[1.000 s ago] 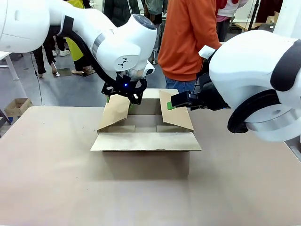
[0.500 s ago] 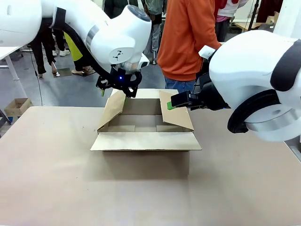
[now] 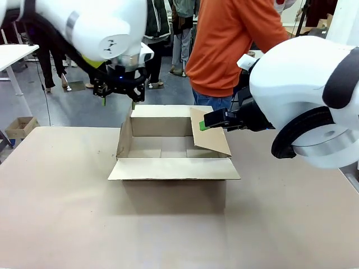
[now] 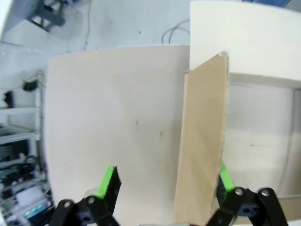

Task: Pack the gift set into the box.
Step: Place both hands on the side flaps of the Package Box and spread them outward.

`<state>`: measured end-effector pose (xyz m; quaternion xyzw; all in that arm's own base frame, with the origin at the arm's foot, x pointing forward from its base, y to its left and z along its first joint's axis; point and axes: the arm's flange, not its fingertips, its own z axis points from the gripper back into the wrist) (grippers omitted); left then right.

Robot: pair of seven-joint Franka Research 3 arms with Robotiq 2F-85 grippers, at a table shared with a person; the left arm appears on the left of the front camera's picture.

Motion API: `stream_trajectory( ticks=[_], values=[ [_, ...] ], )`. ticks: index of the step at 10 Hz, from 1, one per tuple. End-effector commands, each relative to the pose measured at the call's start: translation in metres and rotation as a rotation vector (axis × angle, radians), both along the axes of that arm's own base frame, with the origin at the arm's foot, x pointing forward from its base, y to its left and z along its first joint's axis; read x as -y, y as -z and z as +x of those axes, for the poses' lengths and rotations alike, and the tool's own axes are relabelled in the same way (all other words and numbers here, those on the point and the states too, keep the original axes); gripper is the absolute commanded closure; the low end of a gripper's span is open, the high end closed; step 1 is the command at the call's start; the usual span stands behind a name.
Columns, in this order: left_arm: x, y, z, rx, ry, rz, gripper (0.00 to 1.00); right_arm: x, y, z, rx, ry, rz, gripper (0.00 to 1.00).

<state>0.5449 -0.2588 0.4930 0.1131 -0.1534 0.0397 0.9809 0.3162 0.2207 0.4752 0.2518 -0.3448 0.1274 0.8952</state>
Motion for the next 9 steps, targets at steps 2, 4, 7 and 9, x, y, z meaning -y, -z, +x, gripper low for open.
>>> stream_trajectory(
  ticks=[2,4,7,9],
  values=[
    [-0.061,0.012,-0.013,-0.057,-0.007,-0.133,0.00,0.002,-0.003,-0.001,-0.006,-0.001,-0.001,0.00],
    [-0.104,0.015,-0.007,-0.122,-0.030,-0.284,0.00,0.002,-0.003,-0.001,-0.006,-0.001,-0.001,0.00],
    [-0.165,0.038,0.009,-0.307,0.067,-0.565,0.00,0.002,-0.003,-0.001,-0.006,-0.001,-0.001,0.00],
    [-0.192,0.054,0.022,-0.387,0.165,-0.741,0.00,0.002,-0.003,-0.001,-0.006,-0.001,-0.001,0.00]
  ],
)
